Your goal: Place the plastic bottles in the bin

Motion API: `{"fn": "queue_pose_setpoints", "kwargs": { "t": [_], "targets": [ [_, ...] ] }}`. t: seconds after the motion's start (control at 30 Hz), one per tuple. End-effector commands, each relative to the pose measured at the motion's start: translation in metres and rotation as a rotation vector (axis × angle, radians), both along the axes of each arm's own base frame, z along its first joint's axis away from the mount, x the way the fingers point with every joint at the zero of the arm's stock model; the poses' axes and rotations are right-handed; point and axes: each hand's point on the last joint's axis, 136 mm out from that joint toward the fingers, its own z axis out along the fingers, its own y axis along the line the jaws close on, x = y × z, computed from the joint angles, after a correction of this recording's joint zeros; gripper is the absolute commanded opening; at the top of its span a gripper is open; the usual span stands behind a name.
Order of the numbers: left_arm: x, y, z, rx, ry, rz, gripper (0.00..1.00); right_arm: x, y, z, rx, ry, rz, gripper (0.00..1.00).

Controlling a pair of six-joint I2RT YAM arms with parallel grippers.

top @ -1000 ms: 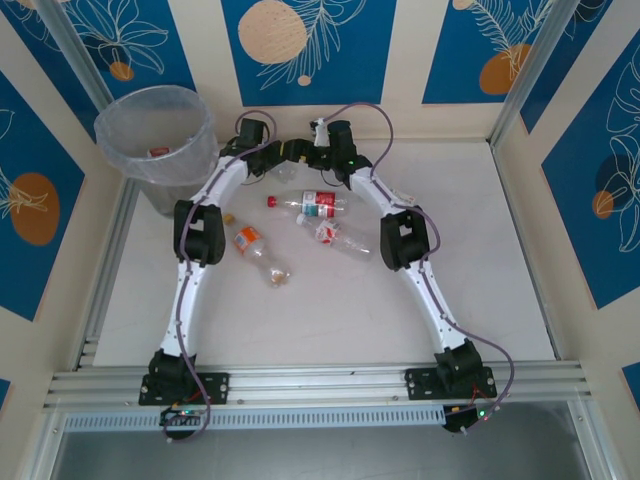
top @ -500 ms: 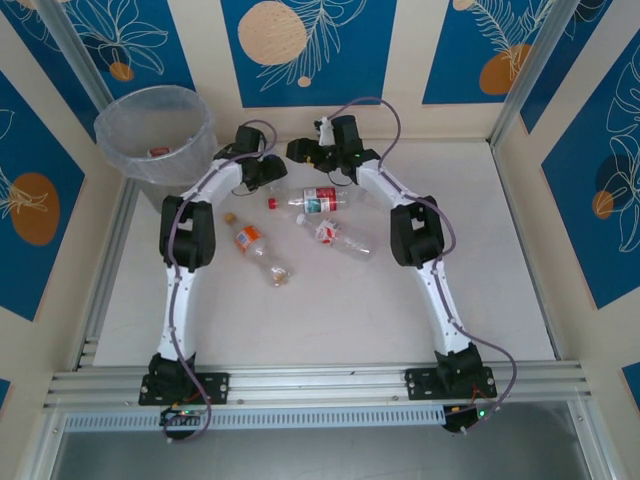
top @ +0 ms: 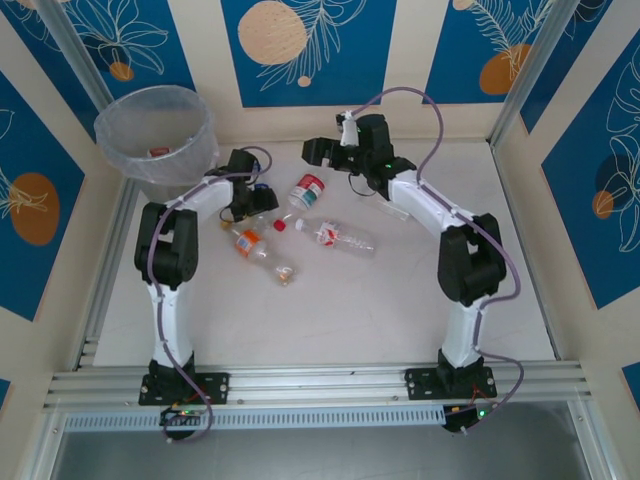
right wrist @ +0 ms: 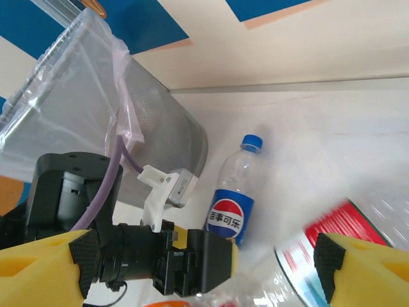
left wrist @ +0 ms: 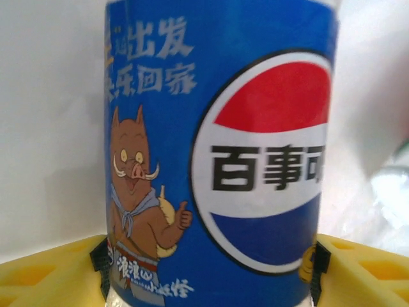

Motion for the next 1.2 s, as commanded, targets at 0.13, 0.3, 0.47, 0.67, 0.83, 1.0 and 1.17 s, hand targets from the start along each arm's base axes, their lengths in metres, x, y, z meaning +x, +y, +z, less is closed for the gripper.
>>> {"fn": "queue_pose_setpoints", "kwargs": {
  "t": [0.13, 0.3, 0.47, 0.67, 0.83, 1.0, 1.17],
  "targets": [
    [-0.013, 0.004, -0.001, 0.117, 0.012, -0.03, 0.74, -0.042, -0.035, 0.006, -0.088, -0.053, -0.089, 0.9],
    [-0.002, 0.003, 0.024, 0.136, -0.054, -0.032, 0.58, -0.062, -0.055, 0.01, -0.108, -0.07, -0.138, 0.9],
    [-0.004, -0.003, 0.084, 0.142, -0.18, -0.084, 0.56, -0.075, -0.065, 0.02, -0.111, -0.105, -0.161, 0.9],
    [-0.023, -0.019, 0.16, 0.074, -0.348, -0.199, 0.55, -0.086, -0.07, 0.025, -0.1, -0.121, -0.162, 0.91],
    [-0.042, -0.02, 0.221, 0.024, -0.484, -0.238, 0.55, -0.1, -0.062, 0.023, -0.078, -0.137, -0.095, 0.91],
    [-0.053, 0.008, 0.28, 0.104, -0.602, -0.182, 0.55, -0.106, -0.066, 0.014, -0.096, -0.122, -0.103, 0.91],
    [-0.046, 0.048, 0.326, 0.191, -0.69, -0.089, 0.54, -0.11, -0.069, 0.007, -0.106, -0.108, -0.106, 0.91]
  ]
}}
